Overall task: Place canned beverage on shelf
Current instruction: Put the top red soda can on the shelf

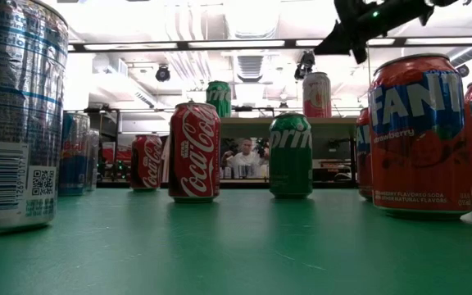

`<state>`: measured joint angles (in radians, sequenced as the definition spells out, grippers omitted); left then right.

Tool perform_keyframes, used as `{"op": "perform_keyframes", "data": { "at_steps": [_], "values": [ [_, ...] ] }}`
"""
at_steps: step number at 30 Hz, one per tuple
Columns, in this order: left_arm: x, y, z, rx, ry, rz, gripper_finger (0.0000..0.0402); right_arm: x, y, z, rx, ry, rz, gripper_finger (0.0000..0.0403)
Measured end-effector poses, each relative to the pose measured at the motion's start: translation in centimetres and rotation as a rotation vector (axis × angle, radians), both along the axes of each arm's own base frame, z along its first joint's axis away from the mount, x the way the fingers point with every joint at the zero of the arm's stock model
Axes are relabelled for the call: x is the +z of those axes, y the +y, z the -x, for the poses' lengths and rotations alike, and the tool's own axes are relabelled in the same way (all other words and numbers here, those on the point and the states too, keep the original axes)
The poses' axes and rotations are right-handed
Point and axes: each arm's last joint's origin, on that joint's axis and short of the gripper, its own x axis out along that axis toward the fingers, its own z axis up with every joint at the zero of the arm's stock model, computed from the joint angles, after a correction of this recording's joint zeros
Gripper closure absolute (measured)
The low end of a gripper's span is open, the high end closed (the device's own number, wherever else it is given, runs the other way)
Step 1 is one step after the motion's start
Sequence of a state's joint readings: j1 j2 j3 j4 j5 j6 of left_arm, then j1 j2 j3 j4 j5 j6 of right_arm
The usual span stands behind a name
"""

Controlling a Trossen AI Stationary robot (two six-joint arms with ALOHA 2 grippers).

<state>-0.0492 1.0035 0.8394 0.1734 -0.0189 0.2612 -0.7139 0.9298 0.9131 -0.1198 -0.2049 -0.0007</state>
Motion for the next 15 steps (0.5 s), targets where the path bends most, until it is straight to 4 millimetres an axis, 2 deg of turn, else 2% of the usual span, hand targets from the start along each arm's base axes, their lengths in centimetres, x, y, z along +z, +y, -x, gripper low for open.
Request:
{"op": "perform_keyframes", "data": {
  "at_steps": [7, 15],
  "values": [
    [0.0, 0.0, 0.0, 0.001, -0.002, -0.001, 0.0402, -1.2, -1.1, -1.0, -0.047, 0.074, 0.010, 0.0390],
    [0.2, 0.0, 0.0, 0.001, -0.018, -0.016, 0.0402, -1.0, -0.9, -0.7, -0.052, 0.054, -0.007, 0.0390]
  ]
}}
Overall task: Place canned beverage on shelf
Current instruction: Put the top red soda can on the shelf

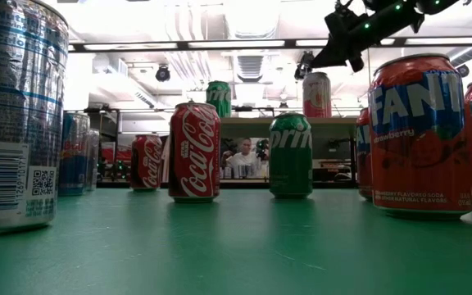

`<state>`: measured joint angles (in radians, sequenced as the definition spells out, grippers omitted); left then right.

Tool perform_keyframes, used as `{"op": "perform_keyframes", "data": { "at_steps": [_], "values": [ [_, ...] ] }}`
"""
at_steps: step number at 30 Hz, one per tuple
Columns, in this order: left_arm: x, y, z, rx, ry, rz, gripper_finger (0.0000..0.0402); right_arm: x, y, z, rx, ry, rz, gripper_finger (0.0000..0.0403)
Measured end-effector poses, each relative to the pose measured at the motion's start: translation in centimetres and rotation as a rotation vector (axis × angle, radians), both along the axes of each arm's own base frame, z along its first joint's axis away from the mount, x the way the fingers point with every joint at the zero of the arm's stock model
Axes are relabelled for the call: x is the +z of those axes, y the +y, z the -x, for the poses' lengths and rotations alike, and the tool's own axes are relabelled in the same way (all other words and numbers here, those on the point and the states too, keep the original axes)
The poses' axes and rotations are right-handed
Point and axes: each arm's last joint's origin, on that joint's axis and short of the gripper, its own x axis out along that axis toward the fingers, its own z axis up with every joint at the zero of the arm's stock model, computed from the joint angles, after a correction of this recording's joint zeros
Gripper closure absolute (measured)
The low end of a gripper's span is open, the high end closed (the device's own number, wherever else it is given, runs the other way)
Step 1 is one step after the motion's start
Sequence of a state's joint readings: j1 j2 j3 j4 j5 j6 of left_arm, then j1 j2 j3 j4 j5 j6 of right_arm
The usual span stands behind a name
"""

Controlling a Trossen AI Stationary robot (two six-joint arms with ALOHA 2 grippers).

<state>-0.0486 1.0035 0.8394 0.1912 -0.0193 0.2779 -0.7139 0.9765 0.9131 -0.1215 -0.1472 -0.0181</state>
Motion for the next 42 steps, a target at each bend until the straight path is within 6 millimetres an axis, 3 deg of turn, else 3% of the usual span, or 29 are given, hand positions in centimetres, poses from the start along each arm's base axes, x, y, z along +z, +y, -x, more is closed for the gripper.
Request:
{"op": "perform_keyframes", "data": {
  "at_steps": [9, 20, 33, 42],
  "values": [
    [0.1, 0.0, 0.0, 0.003, -0.012, -0.027, 0.0402, 1.4, 1.9, 0.5, 0.053, -0.085, -0.011, 0.0390],
    [0.2, 0.0, 0.0, 0.003, -0.020, -0.027, 0.0402, 1.5, 5.3, -1.0, 0.240, -0.109, -0.084, 0.0390],
    [-0.9, 0.0, -1.3, 0.002, 0.023, -0.046, 0.0402, -0.9, 9.5, -2.0, 0.360, 0.078, -0.372, 0.0390],
    [-1.1, -0.1, -1.7, 0.002, 0.026, -0.052, 0.0402, -2.8, 11.5, -1.7, 0.307, 0.274, -0.467, 0.0390]
  ]
}}
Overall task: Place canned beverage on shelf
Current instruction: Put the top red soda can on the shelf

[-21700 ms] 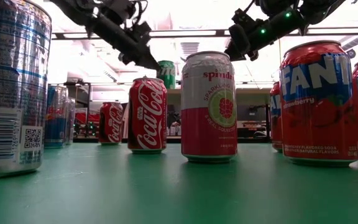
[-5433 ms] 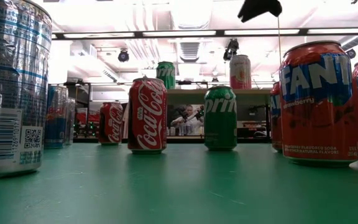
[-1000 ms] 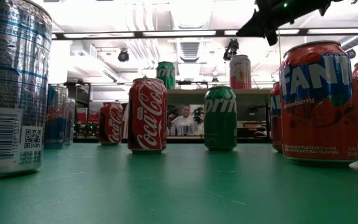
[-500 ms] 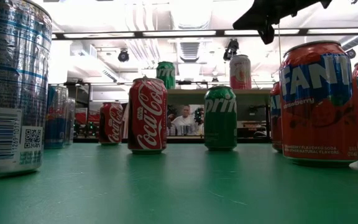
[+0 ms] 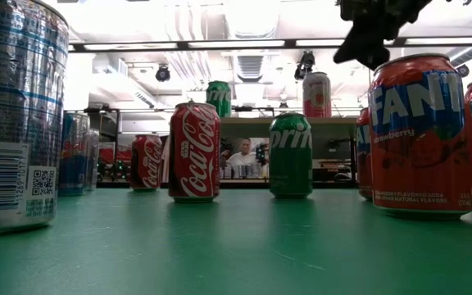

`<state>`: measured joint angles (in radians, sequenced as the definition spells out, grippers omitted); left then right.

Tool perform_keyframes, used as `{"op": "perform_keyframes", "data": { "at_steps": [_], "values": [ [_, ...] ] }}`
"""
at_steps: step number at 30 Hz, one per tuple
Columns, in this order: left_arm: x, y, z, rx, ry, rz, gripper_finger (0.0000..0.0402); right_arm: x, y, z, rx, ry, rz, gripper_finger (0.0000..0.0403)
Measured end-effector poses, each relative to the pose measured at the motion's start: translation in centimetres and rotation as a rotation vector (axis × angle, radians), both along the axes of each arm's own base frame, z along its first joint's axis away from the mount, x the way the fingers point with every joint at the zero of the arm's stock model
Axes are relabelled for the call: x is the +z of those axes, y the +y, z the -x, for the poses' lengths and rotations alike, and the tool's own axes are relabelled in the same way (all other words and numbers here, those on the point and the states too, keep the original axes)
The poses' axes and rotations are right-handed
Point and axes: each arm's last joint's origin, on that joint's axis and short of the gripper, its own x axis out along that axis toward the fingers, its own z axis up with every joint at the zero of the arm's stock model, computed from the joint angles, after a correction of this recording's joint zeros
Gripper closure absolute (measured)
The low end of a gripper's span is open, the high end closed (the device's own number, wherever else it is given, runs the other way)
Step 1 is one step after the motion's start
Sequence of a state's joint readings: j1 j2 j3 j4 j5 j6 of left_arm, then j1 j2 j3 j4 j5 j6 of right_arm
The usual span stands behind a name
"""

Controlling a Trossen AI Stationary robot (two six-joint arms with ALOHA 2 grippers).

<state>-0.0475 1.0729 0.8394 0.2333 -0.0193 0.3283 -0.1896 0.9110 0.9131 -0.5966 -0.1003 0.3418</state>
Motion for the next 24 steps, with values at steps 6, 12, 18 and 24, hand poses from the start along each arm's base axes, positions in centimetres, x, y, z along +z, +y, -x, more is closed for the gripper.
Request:
{"op": "perform_keyframes", "data": {
  "at_steps": [6, 12, 18, 24],
  "values": [
    [0.0, 0.0, 0.0, 0.000, -0.004, -0.011, 0.0402, -0.9, 0.6, -0.9, 0.004, 0.049, -0.050, 0.0390],
    [0.0, 0.0, 0.0, 0.000, -0.004, -0.025, 0.0402, -1.7, 1.0, -1.6, 0.007, 0.108, -0.082, 0.0390],
    [0.0, 0.0, 0.0, 0.000, -0.005, -0.030, 0.0402, -0.9, 1.1, -2.1, -0.036, 0.253, -0.092, 0.0390],
    [0.0, 0.0, 0.0, 0.000, -0.004, -0.030, 0.0402, -0.4, 1.3, -3.1, -0.107, 0.508, -0.112, 0.0390]
  ]
}}
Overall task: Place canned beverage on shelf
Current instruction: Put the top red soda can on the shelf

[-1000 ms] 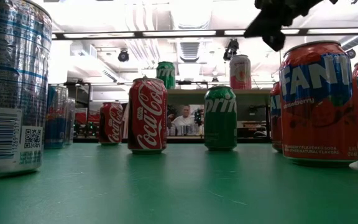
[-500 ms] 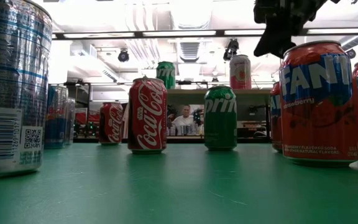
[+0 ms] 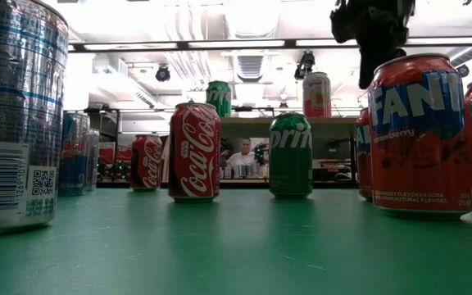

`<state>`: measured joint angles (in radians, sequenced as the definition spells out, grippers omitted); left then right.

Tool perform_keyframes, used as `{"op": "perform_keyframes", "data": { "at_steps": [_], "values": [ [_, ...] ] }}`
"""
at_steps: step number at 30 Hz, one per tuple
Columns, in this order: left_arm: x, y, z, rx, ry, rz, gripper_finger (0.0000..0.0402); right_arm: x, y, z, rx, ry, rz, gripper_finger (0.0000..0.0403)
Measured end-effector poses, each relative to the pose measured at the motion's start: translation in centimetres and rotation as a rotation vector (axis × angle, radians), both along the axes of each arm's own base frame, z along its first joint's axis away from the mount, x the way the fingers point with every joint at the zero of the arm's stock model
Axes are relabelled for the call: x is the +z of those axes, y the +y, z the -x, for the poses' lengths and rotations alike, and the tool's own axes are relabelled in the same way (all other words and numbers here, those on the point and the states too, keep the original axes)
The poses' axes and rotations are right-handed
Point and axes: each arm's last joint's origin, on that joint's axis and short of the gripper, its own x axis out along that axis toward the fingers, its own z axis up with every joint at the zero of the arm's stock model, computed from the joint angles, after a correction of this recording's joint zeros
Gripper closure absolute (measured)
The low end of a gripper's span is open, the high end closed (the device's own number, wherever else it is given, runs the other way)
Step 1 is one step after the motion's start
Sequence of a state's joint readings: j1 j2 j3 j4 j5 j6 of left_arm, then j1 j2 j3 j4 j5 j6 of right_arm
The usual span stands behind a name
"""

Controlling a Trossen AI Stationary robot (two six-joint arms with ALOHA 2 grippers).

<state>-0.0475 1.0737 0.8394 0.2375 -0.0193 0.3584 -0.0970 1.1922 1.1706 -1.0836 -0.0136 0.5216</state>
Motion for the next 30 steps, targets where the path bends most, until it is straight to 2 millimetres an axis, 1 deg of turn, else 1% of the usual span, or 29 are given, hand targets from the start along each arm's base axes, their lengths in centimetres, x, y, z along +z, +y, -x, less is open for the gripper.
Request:
{"op": "perform_keyframes", "data": {
  "at_steps": [4, 8, 12, 16, 22, 26, 30],
  "values": [
    [0.0, 0.0, 0.0, 0.000, 0.000, -0.001, 0.0402, 0.2, 0.1, -1.1, -0.036, 0.096, -0.026, 0.0390],
    [0.0, 0.0, 0.0, 0.000, 0.000, -0.002, 0.0402, 0.8, 0.2, -1.7, -0.081, 0.156, -0.046, 0.0390],
    [0.0, 0.0, 0.0, 0.000, 0.001, -0.002, 0.0402, 1.1, 0.5, -2.1, -0.168, 0.180, -0.107, 0.0390],
    [-0.1, 0.0, 0.0, 0.000, 0.009, -0.002, 0.0402, 1.2, 1.3, -2.2, -0.267, 0.190, -0.196, 0.0390],
    [-0.1, 0.0, 0.0, 0.000, 0.013, -0.003, 0.0402, 1.0, 2.5, -2.1, -0.283, 0.208, -0.226, 0.0386],
    [-0.1, 0.0, 0.0, 0.000, 0.013, -0.004, 0.0402, 1.0, 2.6, -2.1, -0.278, 0.209, -0.227, 0.0359],
    [-0.1, 0.0, 0.0, 0.000, 0.013, -0.004, 0.0402, 0.9, 2.6, -2.1, -0.319, 0.211, -0.234, 0.0303]
  ]
}}
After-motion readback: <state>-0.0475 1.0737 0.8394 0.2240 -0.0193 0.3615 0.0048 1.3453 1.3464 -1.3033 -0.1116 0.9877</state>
